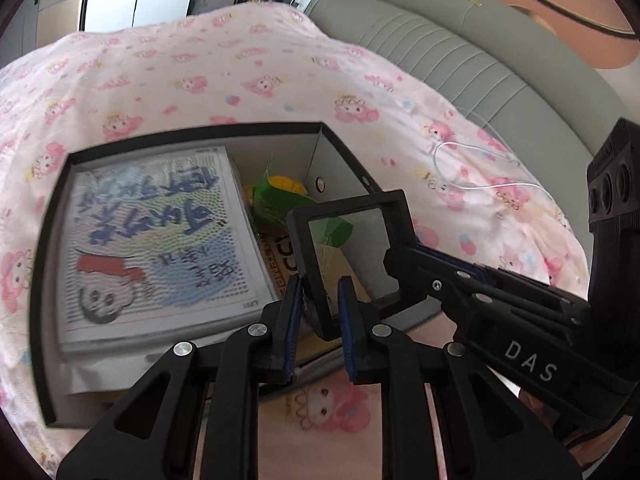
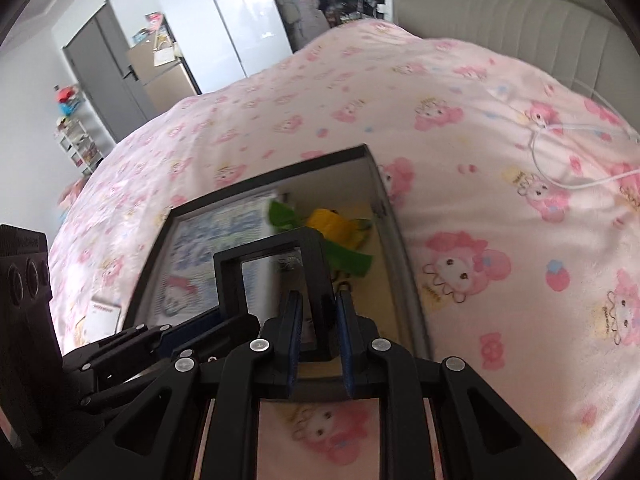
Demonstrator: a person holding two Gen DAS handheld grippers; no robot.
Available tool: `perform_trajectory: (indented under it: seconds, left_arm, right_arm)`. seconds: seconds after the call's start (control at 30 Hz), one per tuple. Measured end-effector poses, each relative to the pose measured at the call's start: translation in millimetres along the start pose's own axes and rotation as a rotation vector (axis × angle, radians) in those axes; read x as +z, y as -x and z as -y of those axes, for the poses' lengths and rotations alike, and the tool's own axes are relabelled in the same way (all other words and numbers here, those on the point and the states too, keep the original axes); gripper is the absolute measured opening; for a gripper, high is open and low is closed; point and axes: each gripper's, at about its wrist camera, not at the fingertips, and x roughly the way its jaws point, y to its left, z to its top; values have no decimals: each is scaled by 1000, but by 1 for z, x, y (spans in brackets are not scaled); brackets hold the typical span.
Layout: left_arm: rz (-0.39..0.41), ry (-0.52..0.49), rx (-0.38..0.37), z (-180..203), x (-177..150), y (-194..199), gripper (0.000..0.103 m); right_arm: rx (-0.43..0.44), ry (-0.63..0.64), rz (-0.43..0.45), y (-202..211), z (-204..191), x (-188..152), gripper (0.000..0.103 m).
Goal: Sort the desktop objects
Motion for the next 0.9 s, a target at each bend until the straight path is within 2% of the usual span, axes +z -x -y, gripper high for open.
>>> perform_trajectory:
  seconds: [0.23, 0.47, 0.7, 0.9]
  left_arm:
    - [-45, 10, 14, -2, 4, -33, 16]
    - [-58, 26, 15, -6, 0, -42, 18]
    - [2, 31, 20, -15, -5, 4, 18]
    - [46, 15, 100, -26, -21, 60, 18]
  right_arm:
    - [5, -20, -32, -20, 15, -5, 15]
    - [-26, -23, -31, -27, 19, -7, 16]
    - [-17, -8, -5, -11, 4, -9, 15]
    - [22, 47, 3, 6, -43, -21, 15]
